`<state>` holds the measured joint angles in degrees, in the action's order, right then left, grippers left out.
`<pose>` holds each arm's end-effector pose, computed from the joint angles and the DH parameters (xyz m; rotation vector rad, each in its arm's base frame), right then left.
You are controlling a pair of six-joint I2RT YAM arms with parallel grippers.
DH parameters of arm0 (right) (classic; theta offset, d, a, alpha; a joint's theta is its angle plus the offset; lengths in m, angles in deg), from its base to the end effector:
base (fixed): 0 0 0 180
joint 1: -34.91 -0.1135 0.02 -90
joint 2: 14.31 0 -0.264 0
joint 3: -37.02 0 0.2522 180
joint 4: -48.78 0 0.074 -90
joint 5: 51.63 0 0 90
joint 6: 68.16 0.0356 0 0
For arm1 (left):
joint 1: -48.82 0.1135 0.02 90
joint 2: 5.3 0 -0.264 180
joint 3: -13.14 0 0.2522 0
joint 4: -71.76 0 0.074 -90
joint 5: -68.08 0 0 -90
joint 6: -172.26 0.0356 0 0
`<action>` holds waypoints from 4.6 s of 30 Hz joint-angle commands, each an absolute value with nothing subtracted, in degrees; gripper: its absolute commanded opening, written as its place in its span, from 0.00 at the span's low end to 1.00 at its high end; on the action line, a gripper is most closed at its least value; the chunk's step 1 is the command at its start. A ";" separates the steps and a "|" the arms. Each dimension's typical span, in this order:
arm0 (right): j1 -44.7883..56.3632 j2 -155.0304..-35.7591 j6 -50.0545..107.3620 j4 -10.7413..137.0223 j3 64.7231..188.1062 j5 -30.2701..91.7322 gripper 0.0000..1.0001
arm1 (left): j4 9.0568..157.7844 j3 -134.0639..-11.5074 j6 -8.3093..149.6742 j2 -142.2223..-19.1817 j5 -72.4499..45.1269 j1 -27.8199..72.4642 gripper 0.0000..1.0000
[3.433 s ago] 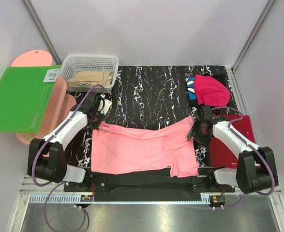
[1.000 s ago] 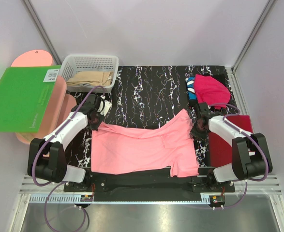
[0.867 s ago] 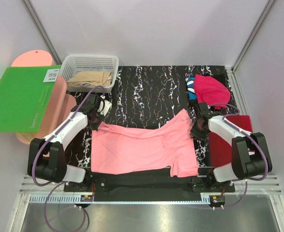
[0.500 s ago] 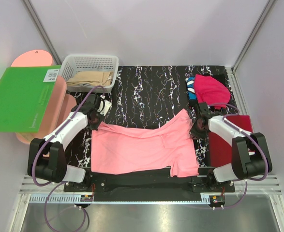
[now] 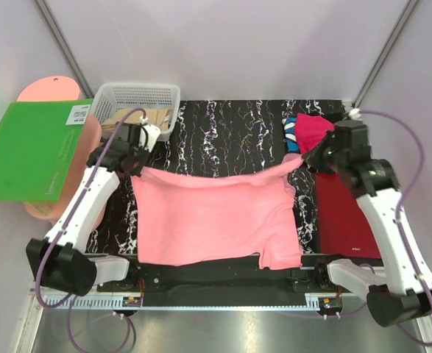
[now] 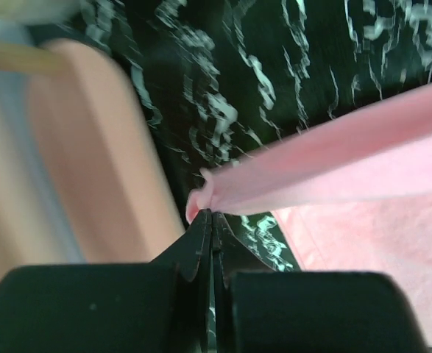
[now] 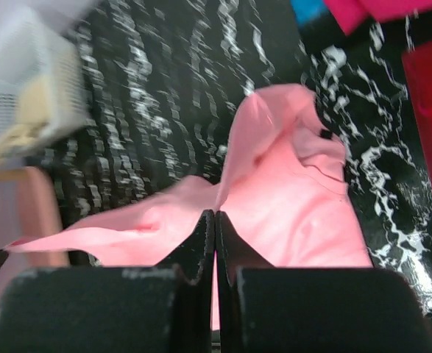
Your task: Fold and stack the t-shirts
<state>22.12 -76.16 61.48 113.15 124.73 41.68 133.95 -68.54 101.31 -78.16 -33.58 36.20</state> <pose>0.2034 0.0441 0.3881 0.5594 2.2070 0.4260 0.2517 -0.0490 0.3171 0.6005 2.4268 0.3011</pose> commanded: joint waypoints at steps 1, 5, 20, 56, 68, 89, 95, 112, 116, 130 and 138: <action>21.99 -71.28 58.76 124.14 134.95 40.04 0.00 | 139.21 -76.19 102.30 -72.10 -36.77 36.60 0.00; 21.99 -66.62 56.83 127.14 141.73 38.55 0.00 | 142.56 -81.38 102.48 -67.18 -37.48 36.52 0.00; 21.99 -66.25 54.89 142.52 180.30 29.76 0.00 | 157.41 -100.35 104.23 -55.04 -40.38 36.52 0.00; 28.41 -103.75 47.24 111.15 150.61 43.03 0.00 | 112.61 -73.73 121.71 -95.35 -50.92 37.22 0.00; 28.41 -108.18 45.58 110.09 152.73 40.99 0.00 | 102.85 -74.45 127.43 -101.89 -52.86 39.68 0.00; 29.03 -120.41 46.71 112.29 157.93 36.79 0.00 | 100.46 -72.96 131.22 -100.05 -52.16 42.76 0.00; 28.50 -110.75 48.55 112.91 149.25 32.31 0.00 | 100.20 -64.61 130.87 -94.61 -50.40 42.67 0.00; 23.84 -85.51 53.74 112.03 115.49 30.11 0.00 | 100.72 -49.13 128.85 -86.07 -47.24 42.67 0.00; 23.58 -83.75 54.97 111.41 110.47 29.94 0.00 | 104.06 -45.89 125.78 -85.10 -45.13 42.41 0.00; 23.49 -89.18 56.20 110.38 119.77 26.42 0.27 | 123.93 -61.42 118.13 -78.24 -32.74 42.14 0.66; 21.12 -110.63 58.75 99.64 121.09 24.40 0.15 | 123.94 -69.78 111.97 -92.19 -29.92 38.27 0.57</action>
